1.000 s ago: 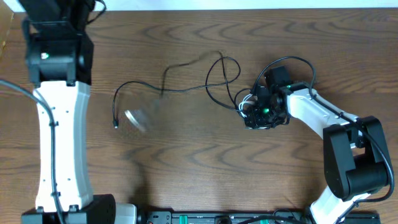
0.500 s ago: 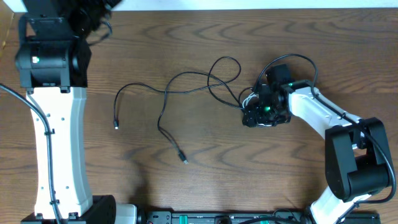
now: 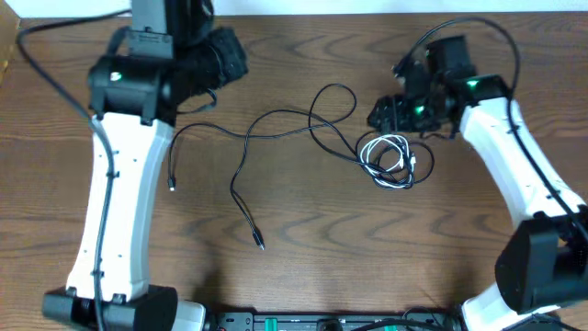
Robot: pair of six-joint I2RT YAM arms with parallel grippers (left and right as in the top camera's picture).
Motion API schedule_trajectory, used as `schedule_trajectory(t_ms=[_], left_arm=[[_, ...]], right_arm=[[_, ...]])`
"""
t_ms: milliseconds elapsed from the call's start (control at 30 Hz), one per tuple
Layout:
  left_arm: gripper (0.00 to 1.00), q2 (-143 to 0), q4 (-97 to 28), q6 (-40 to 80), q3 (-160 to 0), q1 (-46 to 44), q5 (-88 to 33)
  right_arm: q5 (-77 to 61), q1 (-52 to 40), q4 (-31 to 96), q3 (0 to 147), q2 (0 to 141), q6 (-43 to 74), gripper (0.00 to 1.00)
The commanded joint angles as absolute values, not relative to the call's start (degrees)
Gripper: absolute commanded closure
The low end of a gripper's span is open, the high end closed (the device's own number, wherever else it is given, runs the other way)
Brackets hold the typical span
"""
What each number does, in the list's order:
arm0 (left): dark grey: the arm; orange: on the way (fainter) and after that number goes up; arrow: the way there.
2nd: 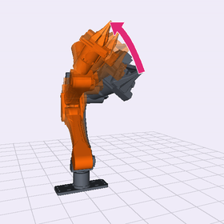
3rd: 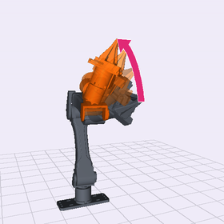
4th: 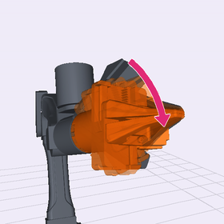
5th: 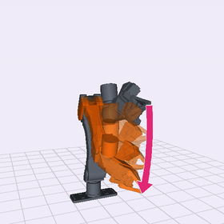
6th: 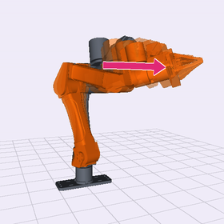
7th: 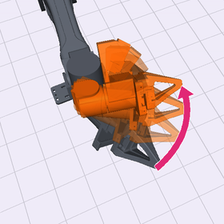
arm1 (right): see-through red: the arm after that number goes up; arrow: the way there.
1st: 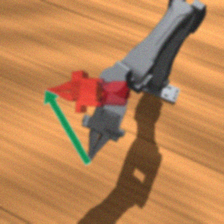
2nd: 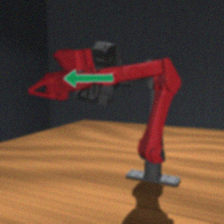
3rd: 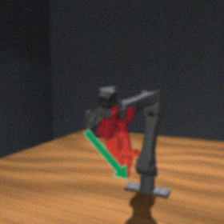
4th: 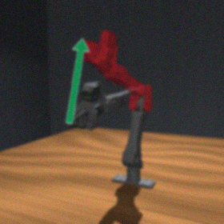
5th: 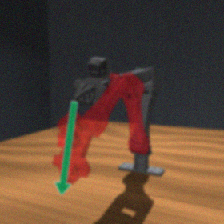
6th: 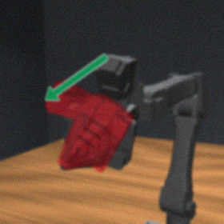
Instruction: Untangle cables
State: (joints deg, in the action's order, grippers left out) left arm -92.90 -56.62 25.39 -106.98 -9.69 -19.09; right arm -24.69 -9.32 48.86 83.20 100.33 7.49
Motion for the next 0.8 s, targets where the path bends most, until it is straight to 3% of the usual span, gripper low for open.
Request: schedule_trajectory(t_ms=[0, 300, 600, 767], left_arm=[[0.92, -94.37, -56.73, 24.21, -103.13, -10.94, -18.41], [0.92, -94.41, -49.08, 24.56, -89.76, -16.58, -18.39], [0.66, -94.54, -35.79, 31.11, -77.97, -24.05, -16.45], [0.65, -96.14, -33.76, 34.48, -76.14, -28.27, -8.67]], right_arm=[[-28.58, -6.13, 49.15, 84.16, 99.88, 9.8, 0.27], [-22.44, 1.39, 50.22, 84.14, 99.98, 9.85, 0.23], [-18.48, 2.11, 50.59, 83.07, 100.09, 9.87, 0.23], [-18.31, 2.11, 50.37, 82.61, 100.27, 9.87, 0.23]])
